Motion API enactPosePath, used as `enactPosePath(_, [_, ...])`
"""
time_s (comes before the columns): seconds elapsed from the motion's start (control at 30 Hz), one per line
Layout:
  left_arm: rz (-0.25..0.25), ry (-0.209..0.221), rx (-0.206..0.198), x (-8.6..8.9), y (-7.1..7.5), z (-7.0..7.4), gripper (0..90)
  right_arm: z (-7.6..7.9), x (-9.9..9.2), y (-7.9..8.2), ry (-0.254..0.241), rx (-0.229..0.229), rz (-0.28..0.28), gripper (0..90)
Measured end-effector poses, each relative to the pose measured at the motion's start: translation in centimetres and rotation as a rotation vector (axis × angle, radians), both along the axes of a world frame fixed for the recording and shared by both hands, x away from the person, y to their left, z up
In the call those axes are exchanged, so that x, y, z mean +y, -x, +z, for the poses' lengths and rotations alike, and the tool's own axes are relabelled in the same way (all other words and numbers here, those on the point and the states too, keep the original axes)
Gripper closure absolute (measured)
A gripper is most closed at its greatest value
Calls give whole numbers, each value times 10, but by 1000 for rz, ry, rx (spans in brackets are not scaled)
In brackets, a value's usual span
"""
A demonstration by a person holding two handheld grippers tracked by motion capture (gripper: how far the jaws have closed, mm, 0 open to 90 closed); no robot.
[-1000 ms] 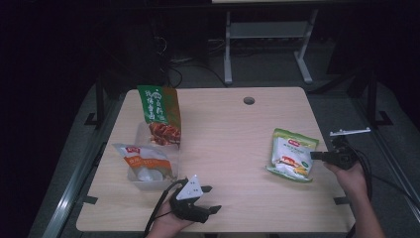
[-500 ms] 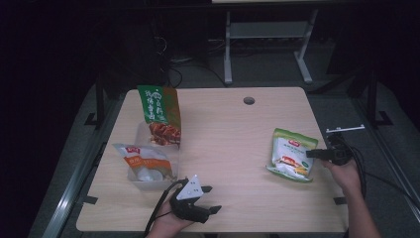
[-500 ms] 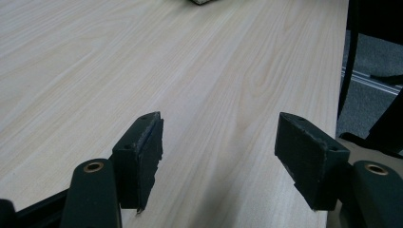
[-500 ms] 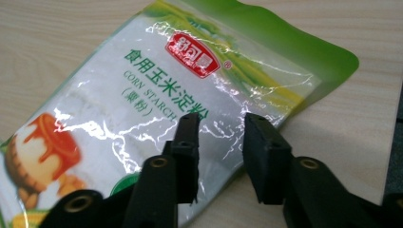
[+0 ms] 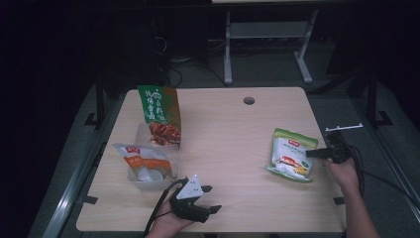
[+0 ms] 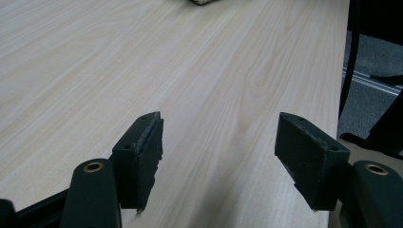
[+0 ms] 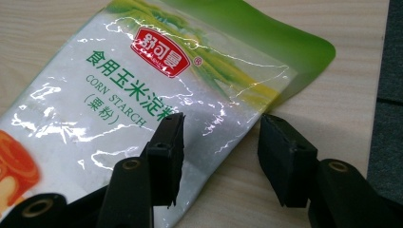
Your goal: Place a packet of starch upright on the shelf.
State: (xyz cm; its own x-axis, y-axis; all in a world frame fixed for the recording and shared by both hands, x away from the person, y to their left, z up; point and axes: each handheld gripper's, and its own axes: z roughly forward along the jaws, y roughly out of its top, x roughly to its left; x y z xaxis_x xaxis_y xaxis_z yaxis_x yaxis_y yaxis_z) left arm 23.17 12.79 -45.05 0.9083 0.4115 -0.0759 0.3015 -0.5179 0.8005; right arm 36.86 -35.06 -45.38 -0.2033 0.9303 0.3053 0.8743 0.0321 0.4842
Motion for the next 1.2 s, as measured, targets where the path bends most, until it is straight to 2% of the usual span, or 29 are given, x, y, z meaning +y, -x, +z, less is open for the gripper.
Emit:
enactPosePath(0.03, [-1,-3,-1,0,0,0,328,-1,0,0,-9,7,-4,545])
enactPosePath(0.07, [-2,-2,-1,-1,0,0,328,-2,0,0,-29,14,2,611])
enactPosePath(0.17, [0,-2,7,-1,-2,-2,327,-8,-1,-1,-109,32,27,773])
enactPosePath(0.2, [0,-2,7,-1,-2,-2,327,-8,-1,-1,-109,32,27,773])
enactPosePath(0.23, [5,1,17,-2,-4,-3,327,-12,0,-2,-158,27,39,824])
enactPosePath(0.27, [5,4,21,-2,-5,-3,327,-13,0,-2,-173,24,43,839])
enactPosePath(0.33, [7,2,23,-3,-6,-3,326,-10,1,-2,-169,16,57,876])
enactPosePath(0.6, [7,8,22,-9,-13,2,324,3,5,7,-141,-17,89,897])
enactPosePath(0.93, [-2,47,28,-30,-27,10,321,20,11,21,-153,-81,122,899])
enactPosePath(1.1, [-18,45,33,-49,-39,13,319,30,13,31,-171,-137,135,899])
enactPosePath(1.2, [-15,55,54,-59,-45,13,314,38,16,37,-183,-179,145,899])
